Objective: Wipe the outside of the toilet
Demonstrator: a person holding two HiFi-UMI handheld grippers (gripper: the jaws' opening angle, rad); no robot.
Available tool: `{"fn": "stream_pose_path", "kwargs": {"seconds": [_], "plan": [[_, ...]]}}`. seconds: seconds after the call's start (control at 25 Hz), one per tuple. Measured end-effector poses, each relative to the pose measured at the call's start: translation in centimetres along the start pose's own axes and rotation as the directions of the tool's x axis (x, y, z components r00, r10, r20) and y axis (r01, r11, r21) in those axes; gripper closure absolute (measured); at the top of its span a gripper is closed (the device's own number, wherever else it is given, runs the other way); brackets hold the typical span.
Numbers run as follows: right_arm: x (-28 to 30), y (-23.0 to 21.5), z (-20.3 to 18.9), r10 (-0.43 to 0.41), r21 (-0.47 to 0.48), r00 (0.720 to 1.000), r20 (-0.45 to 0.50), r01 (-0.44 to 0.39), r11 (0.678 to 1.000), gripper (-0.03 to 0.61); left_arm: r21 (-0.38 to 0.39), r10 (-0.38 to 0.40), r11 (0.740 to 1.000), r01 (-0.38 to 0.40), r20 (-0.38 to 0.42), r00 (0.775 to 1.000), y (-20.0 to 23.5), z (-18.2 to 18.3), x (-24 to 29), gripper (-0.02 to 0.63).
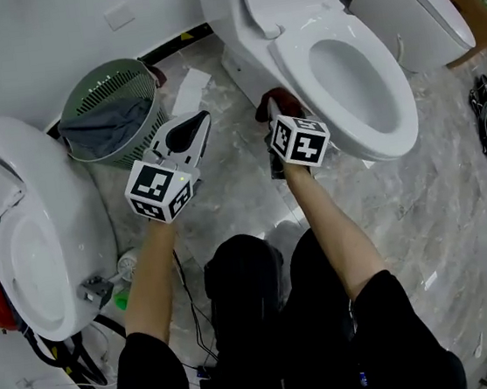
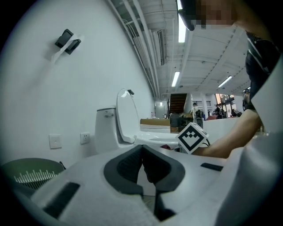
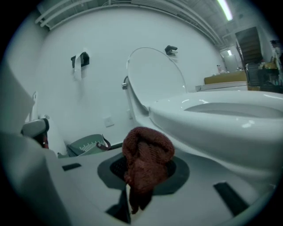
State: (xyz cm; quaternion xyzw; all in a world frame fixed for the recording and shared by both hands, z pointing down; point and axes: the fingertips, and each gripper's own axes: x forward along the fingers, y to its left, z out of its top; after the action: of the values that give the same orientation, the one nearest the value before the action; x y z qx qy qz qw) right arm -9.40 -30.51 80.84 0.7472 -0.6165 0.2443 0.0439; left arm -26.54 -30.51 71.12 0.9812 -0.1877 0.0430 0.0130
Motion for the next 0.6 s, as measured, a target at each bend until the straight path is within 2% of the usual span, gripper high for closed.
{"fn": "stream_pose_path", "kwargs": {"seconds": [0.28,0.48,0.6], "plan": [[-0.2,-1.5,-0.7,-0.071,0.035,0.997,0.043,0.069,0.997,0.492,-0.008,-0.017,1.000,0.016,-0.029,0.999,-0.3,-2.4,0.2,0.611],[-3.2,-3.6,-1.6,-0.077,0.152,0.994,0.075,0.065,0.986,0.494,-0.005,-0.052,0.999,0.052,-0.022,0.998,-1.7,-2.6,1.2,0.611],[-5.3,-4.8,-2.2,-0.076,0.157,0.994,0.084,0.062,0.986,0.494,-0.008,-0.071,0.997,0.071,-0.015,0.997,-2.9,-2.3,2.1,0.609]]}}
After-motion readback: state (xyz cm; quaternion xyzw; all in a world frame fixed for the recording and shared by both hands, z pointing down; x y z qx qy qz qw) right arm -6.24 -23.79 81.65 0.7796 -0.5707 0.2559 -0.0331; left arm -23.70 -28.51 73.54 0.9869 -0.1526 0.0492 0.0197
